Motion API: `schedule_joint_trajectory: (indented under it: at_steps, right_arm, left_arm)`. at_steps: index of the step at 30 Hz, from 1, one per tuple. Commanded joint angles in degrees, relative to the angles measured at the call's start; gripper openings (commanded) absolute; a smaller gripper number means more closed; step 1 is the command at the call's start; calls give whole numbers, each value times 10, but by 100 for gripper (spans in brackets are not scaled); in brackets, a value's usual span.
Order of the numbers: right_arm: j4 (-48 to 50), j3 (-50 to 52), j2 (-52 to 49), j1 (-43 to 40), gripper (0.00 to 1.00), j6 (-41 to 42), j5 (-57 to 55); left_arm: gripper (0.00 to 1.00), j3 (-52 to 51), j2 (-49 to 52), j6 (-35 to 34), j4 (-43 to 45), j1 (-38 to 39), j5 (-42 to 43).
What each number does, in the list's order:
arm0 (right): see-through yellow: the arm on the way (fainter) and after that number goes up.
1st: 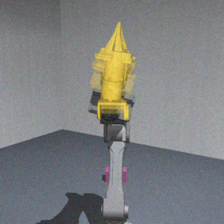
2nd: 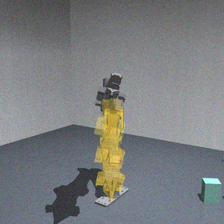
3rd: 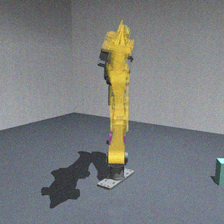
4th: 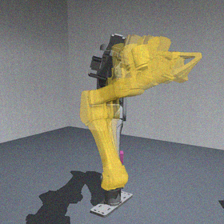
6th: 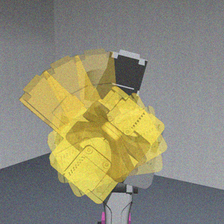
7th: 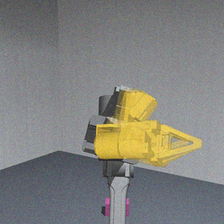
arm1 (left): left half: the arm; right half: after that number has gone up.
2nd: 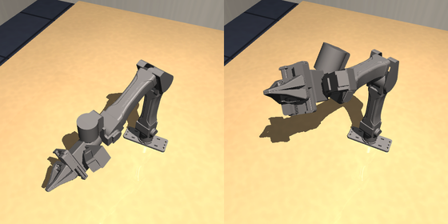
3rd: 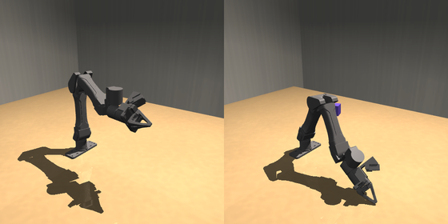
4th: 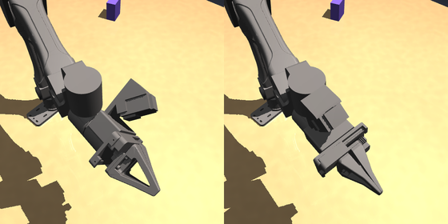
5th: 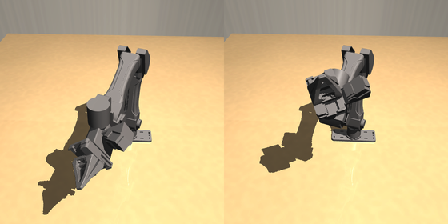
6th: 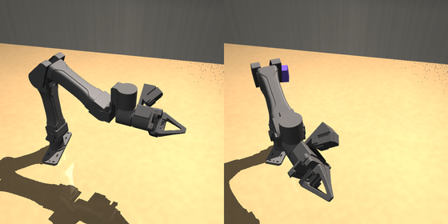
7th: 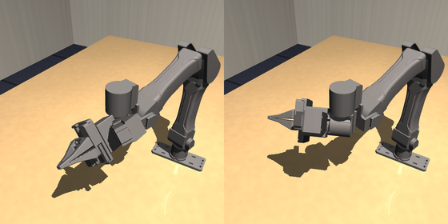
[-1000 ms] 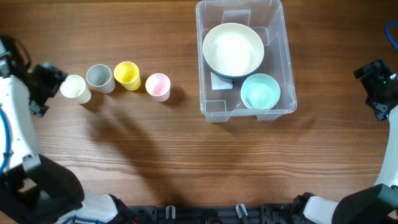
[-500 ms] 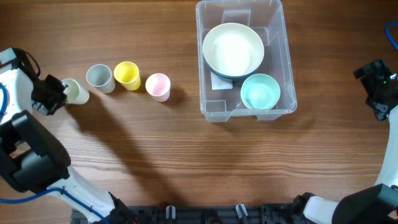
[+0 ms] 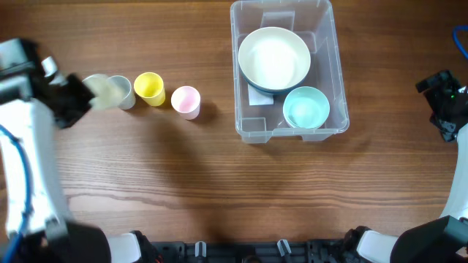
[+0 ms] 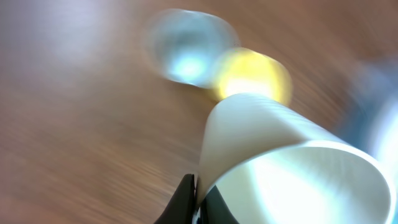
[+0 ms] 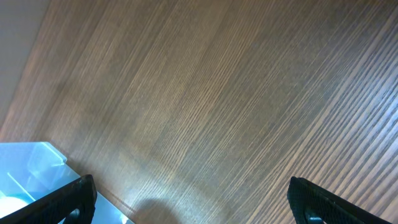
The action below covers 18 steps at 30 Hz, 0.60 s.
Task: Pack container
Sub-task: 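Carry the white cup into the bin and release it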
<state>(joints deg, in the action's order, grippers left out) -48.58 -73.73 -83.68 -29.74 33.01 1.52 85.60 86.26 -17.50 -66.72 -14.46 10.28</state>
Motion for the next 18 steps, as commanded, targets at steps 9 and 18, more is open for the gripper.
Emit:
schedule_joint_trajectory:
  at_steps: [9, 18]
  right_arm:
    - [2, -4, -5, -1, 100, 6, 3]
    - [2, -4, -5, -1, 100, 6, 3]
  left_arm:
    - [4, 2, 60, 37, 220, 496, -94]
    - [4, 2, 204, 16, 278, 533, -93]
